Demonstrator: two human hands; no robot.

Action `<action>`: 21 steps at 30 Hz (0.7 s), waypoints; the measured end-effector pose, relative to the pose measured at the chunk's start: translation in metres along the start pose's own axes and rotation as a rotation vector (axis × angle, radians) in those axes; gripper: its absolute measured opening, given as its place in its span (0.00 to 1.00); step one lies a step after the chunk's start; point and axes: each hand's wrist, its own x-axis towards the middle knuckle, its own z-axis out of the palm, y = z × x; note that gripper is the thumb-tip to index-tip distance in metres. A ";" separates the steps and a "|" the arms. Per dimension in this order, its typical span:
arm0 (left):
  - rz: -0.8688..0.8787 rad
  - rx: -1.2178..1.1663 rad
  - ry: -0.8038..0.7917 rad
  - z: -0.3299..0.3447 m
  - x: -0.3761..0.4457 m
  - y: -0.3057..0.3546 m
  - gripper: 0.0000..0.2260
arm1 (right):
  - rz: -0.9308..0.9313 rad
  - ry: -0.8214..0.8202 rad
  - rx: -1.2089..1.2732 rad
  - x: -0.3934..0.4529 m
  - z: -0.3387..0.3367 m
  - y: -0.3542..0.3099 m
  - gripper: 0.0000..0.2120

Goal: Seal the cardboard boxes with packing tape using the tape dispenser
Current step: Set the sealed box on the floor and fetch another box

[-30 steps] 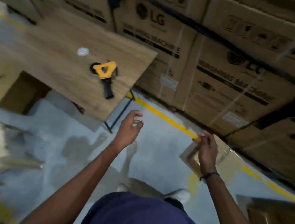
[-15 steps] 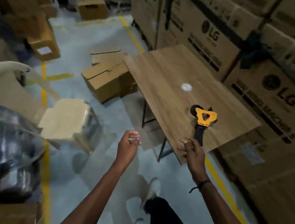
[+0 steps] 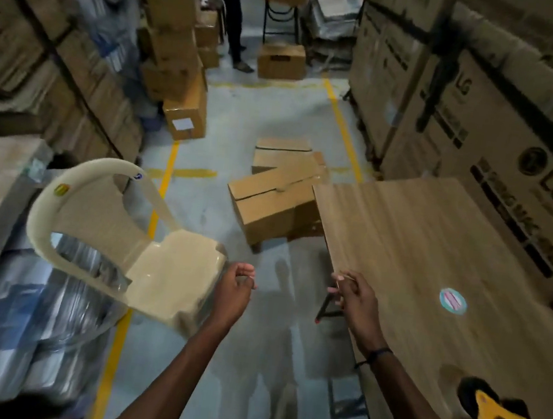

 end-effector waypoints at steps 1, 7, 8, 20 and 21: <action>-0.007 0.012 0.021 -0.002 0.020 0.004 0.09 | 0.000 -0.031 -0.014 0.022 0.009 -0.007 0.09; -0.024 0.077 0.108 -0.019 0.123 0.019 0.07 | 0.038 -0.187 -0.089 0.129 0.063 -0.040 0.11; -0.036 0.087 0.111 -0.022 0.142 0.020 0.06 | 0.048 -0.213 -0.100 0.147 0.073 -0.042 0.12; -0.191 0.219 -0.001 -0.021 0.460 0.019 0.07 | 0.247 -0.197 -0.166 0.404 0.210 -0.037 0.15; -0.204 0.234 -0.034 -0.017 0.491 0.020 0.07 | 0.275 -0.182 -0.167 0.429 0.221 -0.032 0.17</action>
